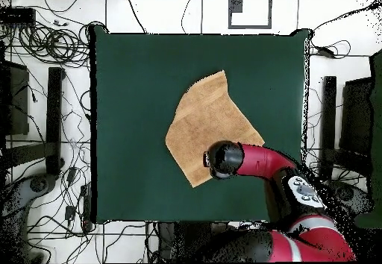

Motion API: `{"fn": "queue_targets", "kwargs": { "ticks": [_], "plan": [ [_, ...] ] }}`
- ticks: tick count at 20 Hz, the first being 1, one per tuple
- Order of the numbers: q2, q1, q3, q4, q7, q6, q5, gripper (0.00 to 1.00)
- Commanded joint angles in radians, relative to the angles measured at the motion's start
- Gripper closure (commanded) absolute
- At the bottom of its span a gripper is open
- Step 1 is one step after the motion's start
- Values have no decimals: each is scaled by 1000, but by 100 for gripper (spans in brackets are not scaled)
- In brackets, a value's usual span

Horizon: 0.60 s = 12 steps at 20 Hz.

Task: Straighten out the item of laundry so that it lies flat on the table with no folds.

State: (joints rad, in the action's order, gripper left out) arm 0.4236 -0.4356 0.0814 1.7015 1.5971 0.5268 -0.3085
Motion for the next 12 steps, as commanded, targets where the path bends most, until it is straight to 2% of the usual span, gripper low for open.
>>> {"fn": "queue_targets", "kwargs": {
  "ticks": [1, 7, 12],
  "plan": [
    [-312, -292, -19, -390, -17, -868, -383, 100],
    [-296, -399, 135, -387, -46, -779, -516, 100],
    [-293, -446, 208, -392, -53, -732, -589, 100]
  ]
}}
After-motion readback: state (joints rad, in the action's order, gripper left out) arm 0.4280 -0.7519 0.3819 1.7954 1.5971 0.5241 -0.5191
